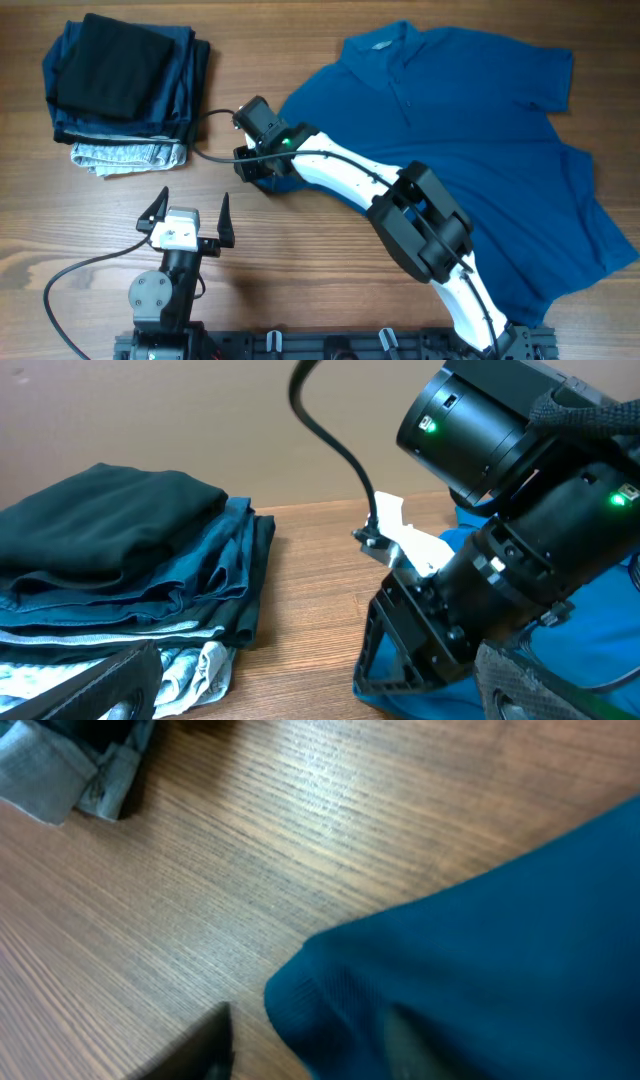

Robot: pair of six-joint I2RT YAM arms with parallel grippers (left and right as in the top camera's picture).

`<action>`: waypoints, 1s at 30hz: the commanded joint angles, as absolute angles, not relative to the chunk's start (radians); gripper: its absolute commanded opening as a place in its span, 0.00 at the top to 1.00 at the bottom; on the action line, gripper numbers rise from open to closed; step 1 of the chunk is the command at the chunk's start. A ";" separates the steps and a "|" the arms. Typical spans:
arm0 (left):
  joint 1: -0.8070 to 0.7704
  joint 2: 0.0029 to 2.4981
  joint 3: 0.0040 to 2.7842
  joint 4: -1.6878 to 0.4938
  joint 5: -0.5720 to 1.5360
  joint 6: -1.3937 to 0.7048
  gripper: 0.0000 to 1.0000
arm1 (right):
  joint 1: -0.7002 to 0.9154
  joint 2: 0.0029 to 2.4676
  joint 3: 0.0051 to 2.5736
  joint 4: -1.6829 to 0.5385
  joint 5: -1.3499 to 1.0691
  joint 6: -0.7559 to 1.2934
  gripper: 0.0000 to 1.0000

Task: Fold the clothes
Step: 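Drag the shirt leftward across the table with the right gripper, release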

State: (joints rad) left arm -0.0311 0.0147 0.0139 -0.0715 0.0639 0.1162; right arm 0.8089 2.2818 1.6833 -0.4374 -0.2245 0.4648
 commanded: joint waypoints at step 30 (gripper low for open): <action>-0.035 0.009 0.006 -0.073 0.051 0.131 0.00 | -0.080 1.881 1.633 -1.126 0.117 0.340 0.00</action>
State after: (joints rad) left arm -0.0311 0.0147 0.0139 -0.0715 0.0639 0.1162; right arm 0.0055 1.8923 1.6531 -1.1362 0.0837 0.3531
